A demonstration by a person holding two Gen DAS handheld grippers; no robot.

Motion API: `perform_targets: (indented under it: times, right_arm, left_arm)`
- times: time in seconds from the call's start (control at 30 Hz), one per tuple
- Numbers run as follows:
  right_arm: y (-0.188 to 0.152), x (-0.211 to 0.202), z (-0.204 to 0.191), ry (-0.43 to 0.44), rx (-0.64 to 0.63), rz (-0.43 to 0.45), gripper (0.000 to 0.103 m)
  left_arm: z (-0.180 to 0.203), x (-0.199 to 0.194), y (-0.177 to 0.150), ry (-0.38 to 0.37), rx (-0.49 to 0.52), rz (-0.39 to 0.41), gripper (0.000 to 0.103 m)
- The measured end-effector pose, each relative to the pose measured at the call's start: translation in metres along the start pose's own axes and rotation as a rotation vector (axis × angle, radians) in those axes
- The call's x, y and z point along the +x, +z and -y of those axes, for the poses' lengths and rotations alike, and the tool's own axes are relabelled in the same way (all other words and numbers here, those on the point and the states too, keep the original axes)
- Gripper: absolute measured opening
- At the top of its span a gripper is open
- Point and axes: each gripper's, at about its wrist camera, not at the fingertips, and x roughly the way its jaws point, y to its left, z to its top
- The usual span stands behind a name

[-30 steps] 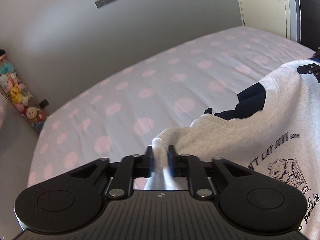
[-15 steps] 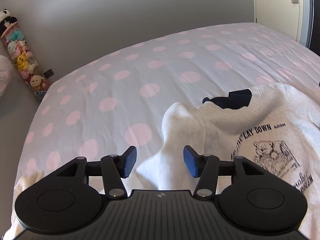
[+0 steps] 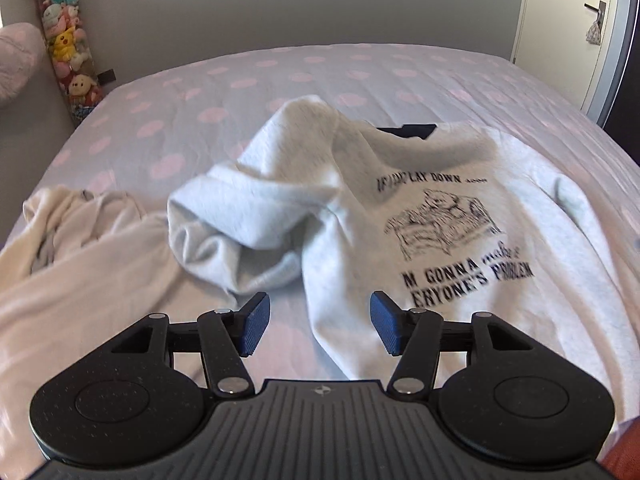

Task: Fold clothes
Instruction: 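Lay the grey sweatshirt flat on the bed and open both grippers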

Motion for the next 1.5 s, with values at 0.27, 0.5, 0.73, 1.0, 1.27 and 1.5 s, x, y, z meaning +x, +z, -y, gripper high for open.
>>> perform_targets:
  times: [0.27, 0.5, 0.73, 1.0, 1.27, 1.5]
  right_arm:
    - [-0.061, 0.003, 0.015, 0.050, 0.086, -0.105, 0.062]
    - [-0.084, 0.015, 0.042, 0.218, 0.340, -0.157, 0.061]
    - [-0.109, 0.008, 0.047, 0.282, 0.359, -0.167, 0.046]
    - [-0.109, -0.017, 0.046, 0.216, 0.382, -0.058, 0.006]
    - [-0.014, -0.092, 0.091, 0.024, 0.282, 0.114, 0.006]
    - [0.099, -0.117, 0.151, -0.228, 0.207, 0.192, 0.005]
  left_arm:
    - [0.031, -0.030, -0.038, -0.056, -0.052, 0.033, 0.054]
    - [0.032, -0.047, -0.050, -0.025, -0.076, 0.043, 0.054]
    - [0.025, -0.054, -0.058, -0.011, -0.131, 0.040, 0.054]
    - [0.039, -0.050, -0.060, -0.025, -0.079, 0.022, 0.054]
    - [0.041, -0.045, -0.058, -0.017, -0.072, 0.004, 0.054]
    - [0.044, -0.035, -0.058, -0.005, -0.050, -0.032, 0.054]
